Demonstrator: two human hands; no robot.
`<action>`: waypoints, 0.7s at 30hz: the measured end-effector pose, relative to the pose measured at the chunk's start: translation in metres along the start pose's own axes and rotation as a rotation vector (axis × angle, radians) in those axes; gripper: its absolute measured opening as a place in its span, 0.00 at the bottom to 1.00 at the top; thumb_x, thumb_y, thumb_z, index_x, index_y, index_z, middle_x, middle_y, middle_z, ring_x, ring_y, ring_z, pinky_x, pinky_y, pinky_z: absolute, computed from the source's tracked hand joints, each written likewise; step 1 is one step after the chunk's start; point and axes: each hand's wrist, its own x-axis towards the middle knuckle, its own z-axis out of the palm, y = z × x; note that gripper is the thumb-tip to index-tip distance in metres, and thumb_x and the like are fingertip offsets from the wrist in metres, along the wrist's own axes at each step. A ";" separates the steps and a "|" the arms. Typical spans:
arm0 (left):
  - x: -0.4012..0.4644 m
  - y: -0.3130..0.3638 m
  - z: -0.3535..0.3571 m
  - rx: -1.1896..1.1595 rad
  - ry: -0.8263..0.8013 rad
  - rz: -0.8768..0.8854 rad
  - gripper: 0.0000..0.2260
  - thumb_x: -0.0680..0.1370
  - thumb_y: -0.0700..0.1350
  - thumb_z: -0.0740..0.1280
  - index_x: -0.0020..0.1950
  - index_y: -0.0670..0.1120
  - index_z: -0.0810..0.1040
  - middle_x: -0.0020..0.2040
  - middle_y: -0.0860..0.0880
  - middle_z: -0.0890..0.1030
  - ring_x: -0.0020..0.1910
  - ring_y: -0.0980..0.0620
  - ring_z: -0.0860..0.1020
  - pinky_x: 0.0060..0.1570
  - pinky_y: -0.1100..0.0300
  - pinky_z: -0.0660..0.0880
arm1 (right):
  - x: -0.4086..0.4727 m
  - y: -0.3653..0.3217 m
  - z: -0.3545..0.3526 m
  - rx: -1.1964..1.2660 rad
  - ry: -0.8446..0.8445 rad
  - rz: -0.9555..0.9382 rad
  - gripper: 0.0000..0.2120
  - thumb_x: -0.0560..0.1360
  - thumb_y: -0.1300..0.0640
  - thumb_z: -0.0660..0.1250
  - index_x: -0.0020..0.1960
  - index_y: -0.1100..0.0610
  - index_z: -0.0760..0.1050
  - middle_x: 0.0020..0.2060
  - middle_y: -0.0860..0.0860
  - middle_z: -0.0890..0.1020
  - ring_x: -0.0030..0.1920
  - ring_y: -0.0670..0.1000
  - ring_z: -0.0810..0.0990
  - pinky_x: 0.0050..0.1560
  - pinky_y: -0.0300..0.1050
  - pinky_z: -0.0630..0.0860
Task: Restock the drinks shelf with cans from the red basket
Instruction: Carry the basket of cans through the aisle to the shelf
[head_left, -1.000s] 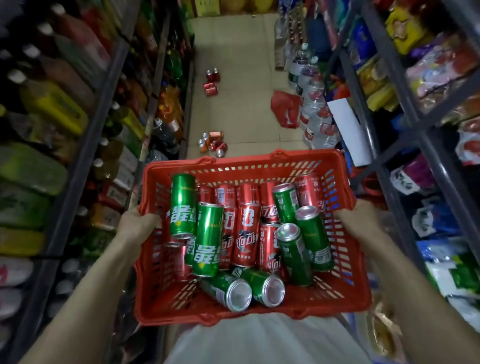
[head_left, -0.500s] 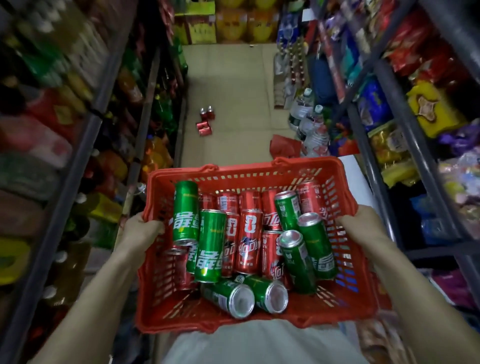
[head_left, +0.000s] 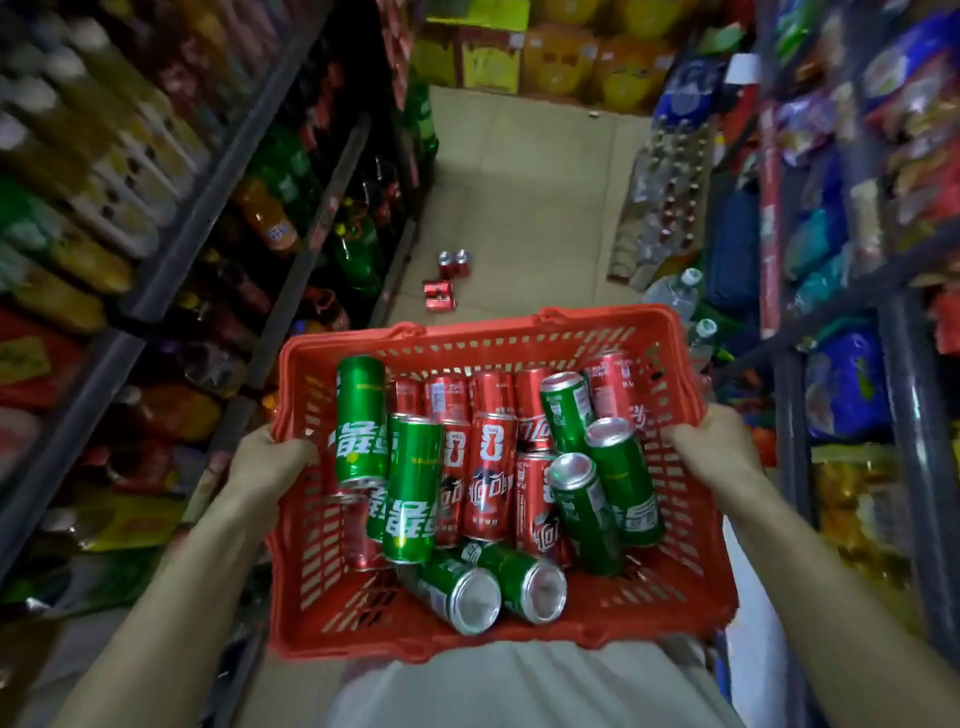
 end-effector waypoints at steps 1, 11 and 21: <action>0.002 0.009 0.012 -0.019 0.031 -0.037 0.09 0.70 0.30 0.70 0.45 0.43 0.82 0.42 0.38 0.83 0.38 0.42 0.81 0.45 0.48 0.79 | 0.026 -0.018 -0.009 -0.026 -0.016 -0.024 0.14 0.67 0.51 0.70 0.47 0.59 0.83 0.42 0.59 0.85 0.45 0.62 0.83 0.49 0.54 0.81; 0.070 0.078 0.099 -0.286 0.163 -0.277 0.07 0.69 0.34 0.72 0.44 0.44 0.82 0.39 0.41 0.85 0.36 0.42 0.82 0.46 0.48 0.82 | 0.232 -0.196 -0.026 -0.363 -0.131 -0.278 0.10 0.74 0.58 0.70 0.53 0.59 0.83 0.49 0.63 0.85 0.52 0.64 0.82 0.50 0.51 0.76; 0.201 0.114 0.138 -0.404 0.290 -0.417 0.12 0.61 0.42 0.73 0.44 0.46 0.85 0.42 0.43 0.87 0.41 0.41 0.86 0.52 0.42 0.84 | 0.370 -0.330 0.048 -0.447 -0.240 -0.361 0.09 0.73 0.54 0.72 0.48 0.60 0.83 0.42 0.61 0.85 0.45 0.62 0.84 0.47 0.52 0.80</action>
